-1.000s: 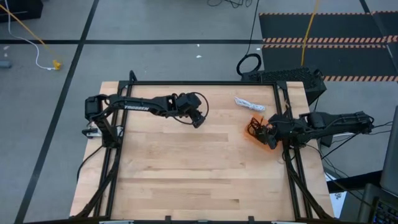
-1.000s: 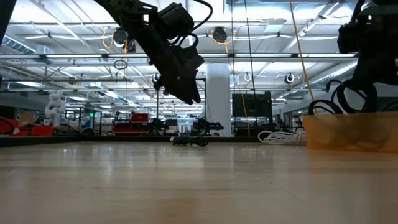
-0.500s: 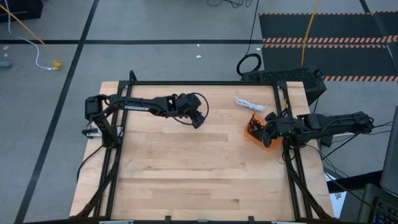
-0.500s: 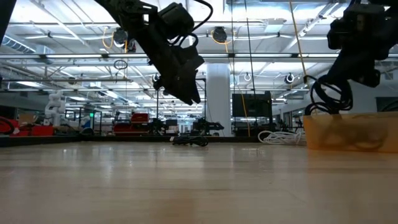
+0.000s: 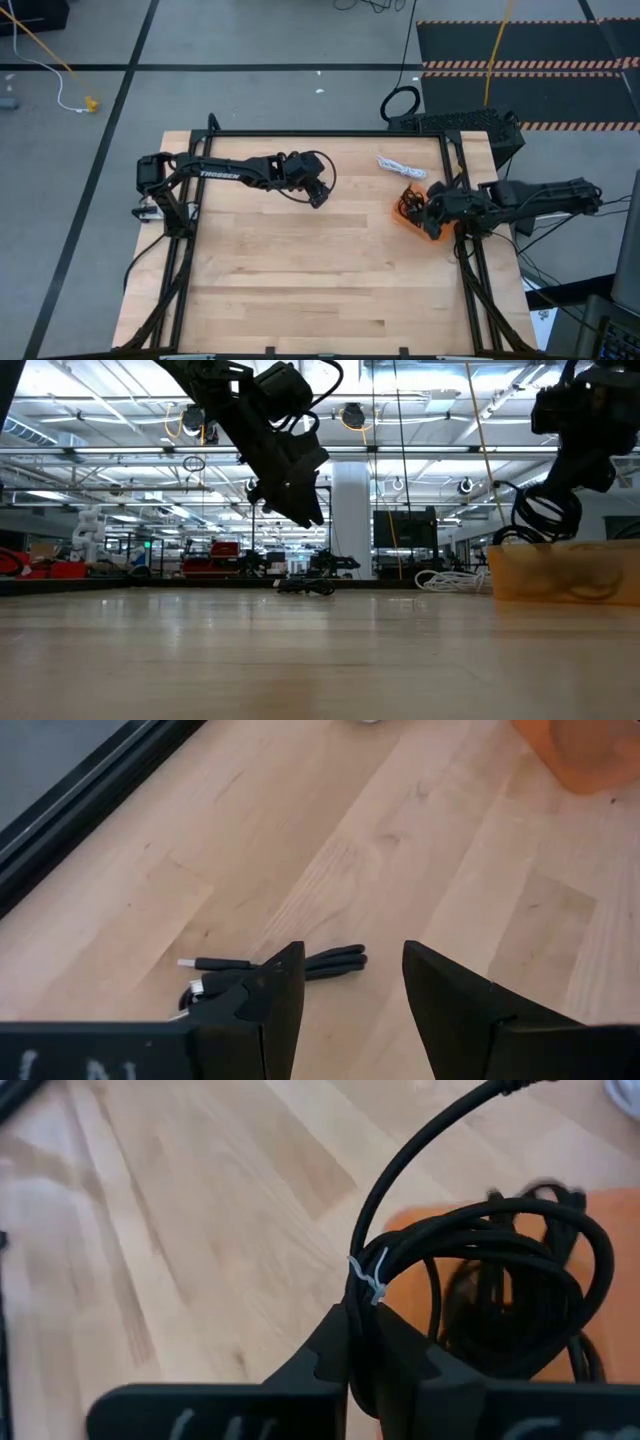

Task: Pick and place USB-C Cables
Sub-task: Put the bottom black charger cable into the orange bin, then put the black charger cable into the orange bin

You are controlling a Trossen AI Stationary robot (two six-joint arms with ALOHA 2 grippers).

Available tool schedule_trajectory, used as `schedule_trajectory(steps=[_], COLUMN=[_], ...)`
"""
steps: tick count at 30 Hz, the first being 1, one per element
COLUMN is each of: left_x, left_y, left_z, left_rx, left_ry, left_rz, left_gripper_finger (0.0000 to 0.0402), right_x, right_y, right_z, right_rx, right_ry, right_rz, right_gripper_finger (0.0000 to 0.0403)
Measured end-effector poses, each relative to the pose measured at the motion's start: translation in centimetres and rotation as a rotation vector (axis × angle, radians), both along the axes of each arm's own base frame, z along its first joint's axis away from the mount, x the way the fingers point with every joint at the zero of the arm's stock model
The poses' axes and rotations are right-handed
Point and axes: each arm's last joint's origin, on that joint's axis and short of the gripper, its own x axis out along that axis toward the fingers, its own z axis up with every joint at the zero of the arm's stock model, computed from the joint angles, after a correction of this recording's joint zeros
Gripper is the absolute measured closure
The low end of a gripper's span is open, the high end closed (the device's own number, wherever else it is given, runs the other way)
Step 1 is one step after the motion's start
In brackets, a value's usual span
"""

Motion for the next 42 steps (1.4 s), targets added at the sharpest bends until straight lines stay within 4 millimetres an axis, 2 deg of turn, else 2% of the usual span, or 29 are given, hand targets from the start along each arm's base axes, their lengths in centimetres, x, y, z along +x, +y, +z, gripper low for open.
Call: schedule_trajectory(steps=[3,7,11,15,26,31,35,42], left_x=[0.0,0.0,0.0,0.0,0.3,0.2,-0.3,-0.9], left_y=[0.0,0.0,0.0,0.0,0.1,0.3,0.8,1.9], left_z=[0.0,0.0,0.0,0.0,0.3,0.2,-0.1,-0.4], left_rx=[-0.002,-0.003,-0.003,-0.002,0.015,-0.035,-0.035,-0.023], left_ry=[-0.002,-0.003,-0.003,-0.006,-0.037,-0.028,0.021,0.071], left_rz=[0.002,0.004,0.005,0.005,-0.019,-0.148,-0.186,-0.194], left_gripper_finger=[0.0229,0.0229,0.0229,0.0229,0.0229,0.0229,0.0229,0.0229], right_x=[0.1,-0.2,-0.7,-0.3,0.0,0.0,0.3,0.7], right_y=[0.0,-0.2,-0.2,0.1,0.0,0.1,0.1,-0.3], right_z=[1.2,2.0,1.5,1.2,0.3,0.4,2.1,5.3], right_rx=[-0.011,-0.073,-0.092,-0.023,-0.098,-0.065,-0.072,-0.195], right_ry=[-0.003,0.100,0.248,0.299,0.474,0.474,0.410,0.271], right_rz=[0.009,0.005,0.019,0.069,0.093,0.110,0.081,-0.007], right_gripper_finger=[0.0383,0.0377,0.0374,0.0361,0.0277,0.0261,0.0259,0.0259])
